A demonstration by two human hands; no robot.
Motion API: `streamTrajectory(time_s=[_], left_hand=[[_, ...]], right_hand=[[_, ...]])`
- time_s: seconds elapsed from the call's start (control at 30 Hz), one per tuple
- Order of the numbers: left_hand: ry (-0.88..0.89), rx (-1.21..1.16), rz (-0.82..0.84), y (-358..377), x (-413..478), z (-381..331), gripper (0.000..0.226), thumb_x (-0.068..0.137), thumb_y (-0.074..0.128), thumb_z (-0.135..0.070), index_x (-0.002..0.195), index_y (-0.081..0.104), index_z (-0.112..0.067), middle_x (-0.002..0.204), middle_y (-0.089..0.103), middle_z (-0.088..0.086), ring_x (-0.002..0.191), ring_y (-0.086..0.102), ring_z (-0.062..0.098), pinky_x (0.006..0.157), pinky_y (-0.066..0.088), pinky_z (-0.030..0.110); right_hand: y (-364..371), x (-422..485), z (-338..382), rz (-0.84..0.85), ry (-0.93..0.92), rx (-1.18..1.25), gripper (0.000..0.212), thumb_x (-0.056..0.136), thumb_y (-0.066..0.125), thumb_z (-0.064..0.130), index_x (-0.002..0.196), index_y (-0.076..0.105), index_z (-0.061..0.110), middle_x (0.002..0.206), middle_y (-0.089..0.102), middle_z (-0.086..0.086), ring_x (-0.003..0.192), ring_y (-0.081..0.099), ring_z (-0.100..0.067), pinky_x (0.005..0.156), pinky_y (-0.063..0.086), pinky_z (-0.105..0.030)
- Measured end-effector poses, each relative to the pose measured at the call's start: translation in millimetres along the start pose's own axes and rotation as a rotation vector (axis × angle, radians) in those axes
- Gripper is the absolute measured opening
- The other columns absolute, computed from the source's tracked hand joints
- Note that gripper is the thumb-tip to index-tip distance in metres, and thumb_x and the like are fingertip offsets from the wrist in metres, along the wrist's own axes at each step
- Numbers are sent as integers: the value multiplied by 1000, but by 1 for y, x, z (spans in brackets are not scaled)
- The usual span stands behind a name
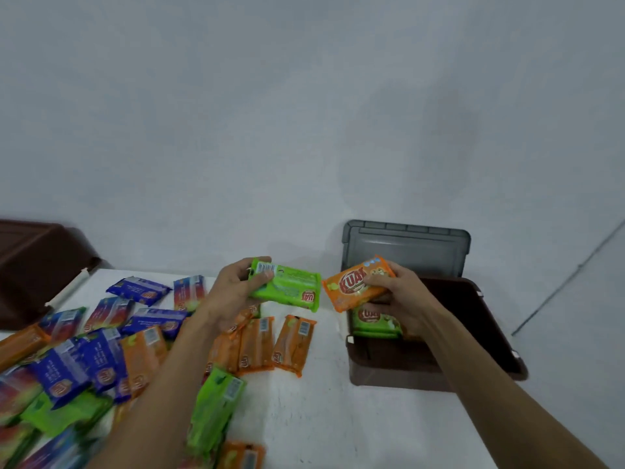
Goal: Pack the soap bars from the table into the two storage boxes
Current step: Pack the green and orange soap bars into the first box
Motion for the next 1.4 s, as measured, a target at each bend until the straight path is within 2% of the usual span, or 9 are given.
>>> streamTrajectory(time_s=[0.23,0.63,0.73,0.9,0.97,1.1,1.2,1.33,1.4], left_hand=[[38,-123,-5,90,12,12,15,92,59,0,103,64,-9,92,68,8,80,67,18,70,60,29],[45,-117,-83,171,33,47,20,92,61,-2,111,64,-7,111,68,20,104,66,36,90,54,45],[29,-127,-107,172,35,49,20,92,61,-2,110,64,-8,109,68,18,102,66,33,87,56,41],[20,-142,-130,175,35,50,18,92,60,-3,109,63,-9,100,69,12,93,67,29,73,60,28],[15,-151,-129,175,35,50,19,93,59,-3,110,62,-8,99,69,12,91,67,27,72,60,27],[1,-154,-118,175,36,49,20,93,59,-3,112,62,-8,100,70,13,90,68,26,71,60,26],[-1,-145,-104,173,35,49,21,93,59,-4,114,61,-7,103,70,14,91,69,26,72,60,26],[5,-124,-86,174,34,48,24,93,59,-3,117,60,-4,105,69,17,94,68,28,72,60,27],[5,-116,-77,175,34,46,22,92,59,-2,115,62,-4,104,69,16,90,68,26,69,60,26]], right_hand=[[-92,-8,5,-131,-10,-23,29,85,71,2,111,60,8,104,68,-15,88,71,-28,58,60,-36],[-162,21,-44,-281,164,-167,26,90,67,3,111,52,7,98,65,-12,90,69,-27,66,63,-38],[-163,29,-52,-304,187,-205,26,91,66,5,114,53,3,105,65,-14,98,68,-30,71,62,-39],[-165,31,-48,-396,49,-810,48,90,68,18,128,43,2,125,56,-21,110,61,-41,78,59,-49],[-160,30,-48,-367,67,-885,50,92,66,19,132,38,5,123,55,-20,104,63,-41,67,61,-47],[-157,30,-48,-370,19,-1082,45,94,63,23,130,43,6,122,59,-17,107,63,-33,83,57,-42],[-154,27,-45,-353,-14,-1213,38,97,59,26,127,48,6,120,62,-15,107,64,-30,83,54,-37],[-138,18,-32,-424,-209,-1352,32,101,49,36,117,54,10,105,63,-11,90,65,-26,65,47,-32],[-130,19,-27,-395,-331,-1213,27,100,49,35,106,58,10,93,62,-5,80,62,-22,61,39,-29]])
Point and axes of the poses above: each hand's wrist, its own x-axis towards the middle knuckle, its own y-axis out of the palm, z = x × y, the point moved 2 cm from there along x, towards the middle knuckle
